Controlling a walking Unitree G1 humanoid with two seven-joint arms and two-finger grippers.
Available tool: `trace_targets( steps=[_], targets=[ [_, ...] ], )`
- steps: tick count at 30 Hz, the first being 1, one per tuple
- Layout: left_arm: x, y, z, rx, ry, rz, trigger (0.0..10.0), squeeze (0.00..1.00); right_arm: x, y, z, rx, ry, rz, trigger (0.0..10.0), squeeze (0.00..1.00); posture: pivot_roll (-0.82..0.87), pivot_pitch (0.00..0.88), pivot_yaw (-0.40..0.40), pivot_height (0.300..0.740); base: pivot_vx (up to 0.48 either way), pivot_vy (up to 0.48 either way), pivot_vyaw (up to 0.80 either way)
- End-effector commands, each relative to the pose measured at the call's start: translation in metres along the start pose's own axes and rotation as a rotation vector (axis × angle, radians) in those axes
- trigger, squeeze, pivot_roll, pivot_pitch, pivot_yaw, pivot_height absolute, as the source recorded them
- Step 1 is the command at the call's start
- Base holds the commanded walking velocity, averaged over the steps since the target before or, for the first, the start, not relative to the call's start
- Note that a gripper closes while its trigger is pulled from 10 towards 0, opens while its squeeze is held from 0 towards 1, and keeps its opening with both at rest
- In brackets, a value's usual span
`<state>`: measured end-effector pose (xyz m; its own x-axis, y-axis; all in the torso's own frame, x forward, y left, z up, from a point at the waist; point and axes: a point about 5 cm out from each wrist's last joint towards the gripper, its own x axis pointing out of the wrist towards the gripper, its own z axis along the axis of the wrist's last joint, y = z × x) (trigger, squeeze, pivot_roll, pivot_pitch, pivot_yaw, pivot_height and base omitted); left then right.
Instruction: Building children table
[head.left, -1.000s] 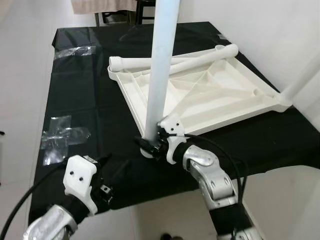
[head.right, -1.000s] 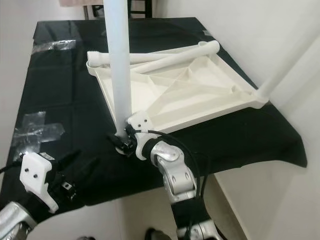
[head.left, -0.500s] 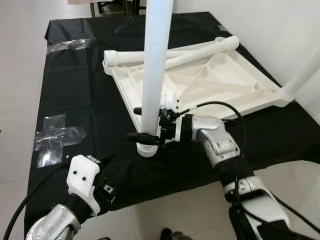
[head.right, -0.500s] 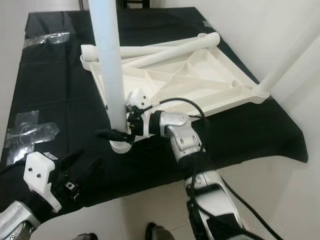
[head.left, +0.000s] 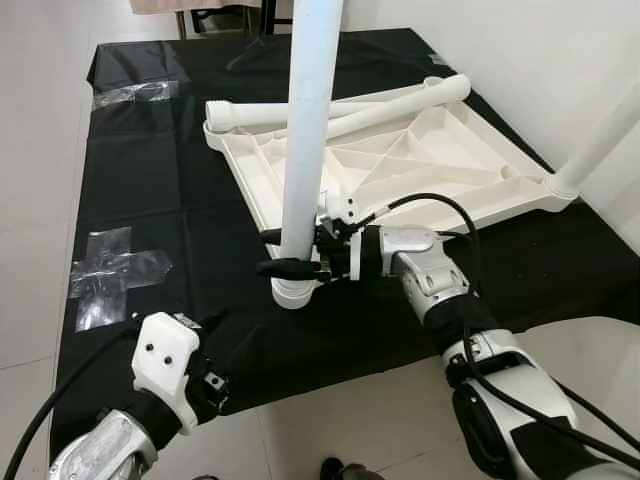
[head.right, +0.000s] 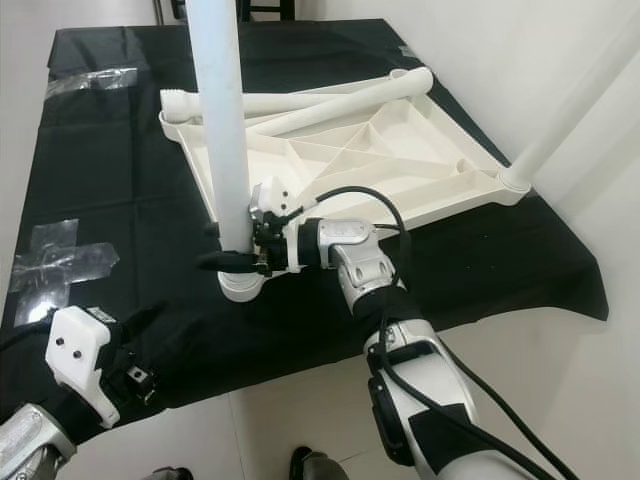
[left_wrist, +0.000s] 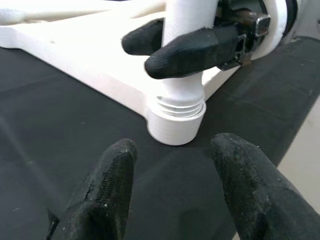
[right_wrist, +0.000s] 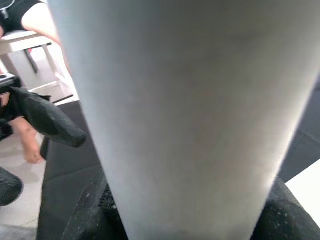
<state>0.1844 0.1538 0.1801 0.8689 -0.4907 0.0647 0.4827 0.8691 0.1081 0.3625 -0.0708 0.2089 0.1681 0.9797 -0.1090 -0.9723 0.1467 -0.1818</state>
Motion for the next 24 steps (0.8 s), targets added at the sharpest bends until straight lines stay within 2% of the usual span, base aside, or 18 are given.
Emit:
trace_targets(
  steps=[1,2,3,4,5,6,7,9,13,15,16,17,18,19,20,21,22,24],
  targets=[
    [-0.004,-0.001,0.001,0.012,0.02,-0.004,10.0,0.0,-0.026,-0.005,-0.031,0.084,0.085,-0.222,0.0,0.0,0.2,0.232,-0.13,0.74,0.0,0.0,0.0],
    [-0.006,0.0,0.002,0.015,0.02,0.006,10.0,0.0,-0.04,0.0,-0.051,0.131,0.159,-0.421,0.0,0.0,0.2,0.24,-0.129,0.74,0.0,0.0,0.0],
    [-0.006,0.0,0.002,0.015,0.02,0.006,10.0,0.0,-0.04,0.0,-0.051,0.131,0.159,-0.421,0.0,0.0,0.2,0.24,-0.129,0.74,0.0,0.0,0.0],
    [-0.008,0.002,0.002,0.017,0.022,0.014,10.0,0.0,-0.052,0.006,-0.069,0.167,0.244,-0.627,0.0,0.0,0.2,0.245,-0.125,0.74,0.0,0.0,0.0],
    [-0.008,0.002,0.002,0.017,0.022,0.014,10.0,0.0,-0.052,0.006,-0.069,0.167,0.244,-0.627,0.0,0.0,0.2,0.245,-0.125,0.74,0.0,0.0,0.0],
    [-0.01,0.004,0.002,0.015,0.023,0.023,10.0,0.0,-0.06,0.019,-0.081,0.188,0.304,-0.804,0.0,0.0,0.19,0.247,-0.123,0.74,0.0,0.0,0.0],
    [-0.01,0.004,0.002,0.015,0.023,0.023,10.0,0.0,-0.06,0.019,-0.081,0.188,0.304,-0.804,0.0,0.0,0.19,0.247,-0.123,0.74,0.0,0.0,0.0],
    [-0.012,0.005,0.002,0.009,0.026,0.025,10.0,0.0,-0.047,0.06,-0.081,0.16,0.304,-0.809,0.0,0.0,0.19,0.252,-0.112,0.74,0.0,0.0,0.0],
    [-0.011,0.004,0.003,-0.001,0.02,0.013,10.0,0.0,-0.038,0.065,-0.074,0.136,0.279,-0.769,0.0,0.0,0.19,0.242,-0.106,0.74,0.0,0.0,0.0],
    [-0.009,0.004,0.003,0.002,0.019,0.009,10.0,0.0,-0.033,0.051,-0.071,0.123,0.277,-0.745,0.0,0.0,0.19,0.235,-0.106,0.74,0.0,0.0,0.0],
    [-0.009,0.004,0.003,0.002,0.019,0.009,10.0,0.0,-0.033,0.051,-0.071,0.123,0.277,-0.745,0.0,0.0,0.19,0.235,-0.106,0.74,0.0,0.0,0.0],
    [-0.009,0.005,0.003,0.003,0.018,0.009,10.0,0.0,-0.031,0.048,-0.068,0.13,0.275,-0.733,10.0,0.0,0.19,0.232,-0.109,0.74,0.0,0.0,0.0],
    [-0.008,0.005,0.003,0.003,0.018,0.009,10.0,0.0,-0.027,0.047,-0.063,0.146,0.247,-0.718,10.0,0.0,0.19,0.227,-0.11,0.74,0.0,0.0,0.0],
    [-0.007,0.005,0.003,0.002,0.017,0.009,10.0,0.0,-0.023,0.046,-0.056,0.162,0.211,-0.674,10.0,0.74,0.19,0.227,-0.11,0.74,0.0,0.0,0.0],
    [-0.007,0.005,0.003,0.002,0.017,0.009,10.0,0.0,-0.023,0.046,-0.056,0.162,0.211,-0.674,10.0,0.74,0.19,0.227,-0.11,0.74,0.0,0.0,0.0],
    [-0.007,0.005,0.002,0.001,0.016,0.007,10.0,0.0,-0.016,0.043,-0.044,0.189,0.122,-0.58,10.0,1.0,0.19,0.223,-0.111,0.74,0.0,0.0,0.0],
    [-0.007,0.005,0.002,0.001,0.016,0.007,10.0,0.0,-0.016,0.043,-0.044,0.189,0.122,-0.58,10.0,1.0,0.19,0.223,-0.111,0.74,0.0,0.0,0.0],
    [-0.006,0.004,0.002,-0.003,0.015,0.003,10.0,0.0,-0.011,0.047,-0.016,0.146,-0.037,-0.42,10.0,1.0,0.19,0.216,-0.111,0.74,0.0,0.0,0.0]
  ],
)
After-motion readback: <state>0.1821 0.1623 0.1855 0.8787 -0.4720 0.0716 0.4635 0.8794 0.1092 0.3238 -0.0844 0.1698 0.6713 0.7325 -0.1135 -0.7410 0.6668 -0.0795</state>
